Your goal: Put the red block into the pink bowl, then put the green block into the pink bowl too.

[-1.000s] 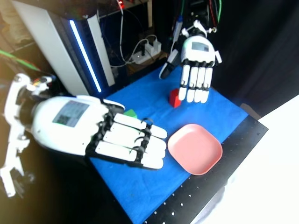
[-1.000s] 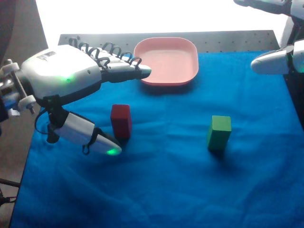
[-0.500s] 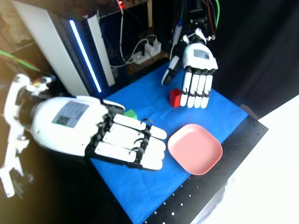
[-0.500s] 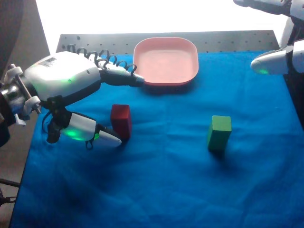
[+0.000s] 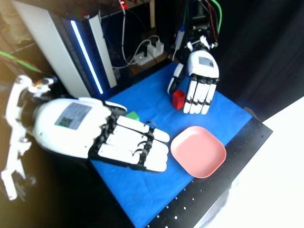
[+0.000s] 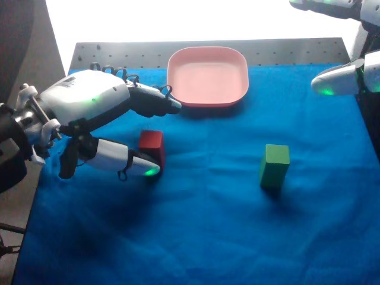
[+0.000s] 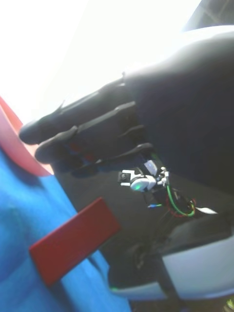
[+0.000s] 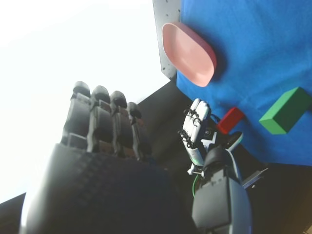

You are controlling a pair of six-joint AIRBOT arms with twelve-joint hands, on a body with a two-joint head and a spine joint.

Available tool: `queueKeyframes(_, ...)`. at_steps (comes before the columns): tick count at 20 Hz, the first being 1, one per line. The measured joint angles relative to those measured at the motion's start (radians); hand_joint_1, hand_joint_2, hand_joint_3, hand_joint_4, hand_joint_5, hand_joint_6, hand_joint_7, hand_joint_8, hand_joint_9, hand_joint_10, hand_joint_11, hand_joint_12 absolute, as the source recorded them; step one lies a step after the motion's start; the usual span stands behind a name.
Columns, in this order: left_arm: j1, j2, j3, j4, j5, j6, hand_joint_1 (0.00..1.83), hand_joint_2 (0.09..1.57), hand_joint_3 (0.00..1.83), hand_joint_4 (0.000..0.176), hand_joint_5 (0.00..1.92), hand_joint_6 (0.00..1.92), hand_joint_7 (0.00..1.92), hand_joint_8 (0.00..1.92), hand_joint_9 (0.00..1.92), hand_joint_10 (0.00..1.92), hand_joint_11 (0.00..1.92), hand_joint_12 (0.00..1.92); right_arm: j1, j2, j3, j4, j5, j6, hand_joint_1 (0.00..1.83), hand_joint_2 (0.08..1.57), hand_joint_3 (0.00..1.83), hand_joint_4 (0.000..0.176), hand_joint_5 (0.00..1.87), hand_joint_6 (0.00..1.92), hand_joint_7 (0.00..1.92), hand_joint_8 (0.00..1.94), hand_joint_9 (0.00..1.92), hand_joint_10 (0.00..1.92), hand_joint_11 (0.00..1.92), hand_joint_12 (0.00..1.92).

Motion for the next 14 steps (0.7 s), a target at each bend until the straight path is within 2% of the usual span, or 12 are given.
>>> queueKeyframes(1, 0.002, -0.005, 0.007, 0.001, -0.004, -0.018, 0.97, 0.93, 0.0, 0.0, 0.73, 0.01, 0.91, 0.0, 1.03, 0.0, 0.76, 0.5, 0.0, 0.0, 0.0, 0.001, 0.0, 0.0, 0.06, 0.98, 0.0, 0.0, 0.07, 0.0, 0.11, 0.0, 0.05, 0.01, 0.0, 0.08)
queueKeyframes(2, 0.007, -0.015, 0.015, -0.001, -0.011, -0.024, 1.01, 0.99, 0.0, 0.0, 0.8, 0.0, 0.98, 0.0, 1.1, 0.01, 0.79, 0.79, 0.0, 0.0, 0.004, 0.002, -0.001, 0.0, 0.01, 0.98, 0.0, 0.0, 0.07, 0.0, 0.12, 0.0, 0.07, 0.0, 0.0, 0.21)
queueKeyframes(5, 0.011, -0.026, 0.017, 0.002, -0.011, -0.025, 0.98, 1.0, 0.0, 0.0, 0.89, 0.01, 1.08, 0.02, 1.16, 0.03, 0.8, 0.9, 0.0, -0.003, 0.006, 0.002, -0.002, 0.0, 0.02, 0.98, 0.0, 0.0, 0.07, 0.0, 0.12, 0.0, 0.06, 0.0, 0.0, 0.19)
queueKeyframes(6, 0.011, -0.029, 0.017, 0.001, -0.012, -0.026, 1.12, 1.04, 0.0, 0.0, 1.07, 0.59, 1.23, 0.03, 1.29, 0.06, 0.81, 1.11, 0.0, -0.006, 0.006, 0.003, -0.002, 0.0, 0.02, 0.98, 0.0, 0.003, 0.07, 0.0, 0.12, 0.0, 0.06, 0.0, 0.0, 0.16)
queueKeyframes(7, 0.011, -0.031, 0.017, 0.001, -0.013, -0.026, 1.12, 1.04, 0.0, 0.0, 1.07, 0.59, 1.23, 0.03, 1.29, 0.06, 0.81, 1.11, 0.0, -0.006, 0.006, 0.003, -0.002, 0.0, 0.02, 0.98, 0.0, 0.003, 0.07, 0.0, 0.12, 0.0, 0.06, 0.0, 0.0, 0.16)
queueKeyframes(8, 0.011, -0.032, 0.017, 0.003, -0.014, -0.027, 1.28, 1.04, 0.0, 0.0, 1.1, 0.59, 1.23, 0.73, 1.43, 0.15, 0.91, 1.32, 0.0, -0.007, 0.006, 0.003, -0.002, 0.0, 0.04, 0.97, 0.0, 0.0, 0.07, 0.0, 0.11, 0.0, 0.05, 0.0, 0.0, 0.12)
queueKeyframes(9, 0.011, -0.032, 0.017, 0.003, -0.017, -0.028, 1.28, 1.04, 0.0, 0.0, 1.1, 0.59, 1.23, 0.73, 1.43, 0.15, 0.91, 1.32, 0.0, -0.008, 0.008, 0.002, -0.002, 0.0, 0.04, 0.97, 0.0, 0.0, 0.07, 0.0, 0.11, 0.0, 0.05, 0.0, 0.0, 0.12)
queueKeyframes(10, 0.011, -0.032, 0.018, -0.001, -0.018, -0.027, 1.29, 1.04, 0.01, 0.0, 1.12, 0.55, 1.2, 0.82, 1.37, 0.35, 0.93, 1.37, 0.0, -0.008, 0.008, 0.003, -0.002, 0.0, 0.03, 0.96, 0.0, 0.003, 0.06, 0.0, 0.1, 0.0, 0.04, 0.0, 0.0, 0.11)
queueKeyframes(11, 0.011, -0.031, 0.019, 0.0, -0.019, -0.028, 1.29, 1.06, 0.0, 0.0, 1.1, 0.56, 1.15, 0.93, 1.26, 0.66, 0.94, 1.42, 0.0, -0.008, 0.008, 0.003, -0.002, 0.0, 0.03, 0.96, 0.0, 0.004, 0.06, 0.0, 0.1, 0.0, 0.04, 0.0, 0.0, 0.11)
queueKeyframes(12, 0.011, -0.031, 0.019, 0.001, -0.018, -0.028, 1.29, 1.06, 0.0, 0.0, 1.09, 0.57, 1.16, 0.93, 1.21, 0.89, 0.99, 1.47, 0.0, -0.008, 0.008, 0.003, -0.002, 0.0, 0.03, 0.99, 0.0, 0.0, 0.07, 0.0, 0.11, 0.0, 0.06, 0.0, 0.0, 0.14)
queueKeyframes(13, 0.011, -0.032, 0.019, 0.002, -0.018, -0.028, 1.29, 1.06, 0.0, 0.0, 1.09, 0.57, 1.16, 0.93, 1.21, 0.89, 0.99, 1.47, 0.0, -0.01, 0.009, 0.003, -0.002, 0.0, 0.03, 0.99, 0.0, 0.0, 0.07, 0.0, 0.11, 0.0, 0.06, 0.0, 0.0, 0.14)
queueKeyframes(14, 0.011, -0.032, 0.019, 0.002, -0.018, -0.028, 1.28, 1.06, 0.0, 0.0, 1.11, 0.53, 1.13, 0.99, 1.19, 0.99, 0.99, 1.54, 0.0, -0.012, 0.011, 0.003, -0.002, 0.0, 0.01, 0.99, 0.0, 0.0, 0.06, 0.0, 0.11, 0.0, 0.07, 0.0, 0.0, 0.18)
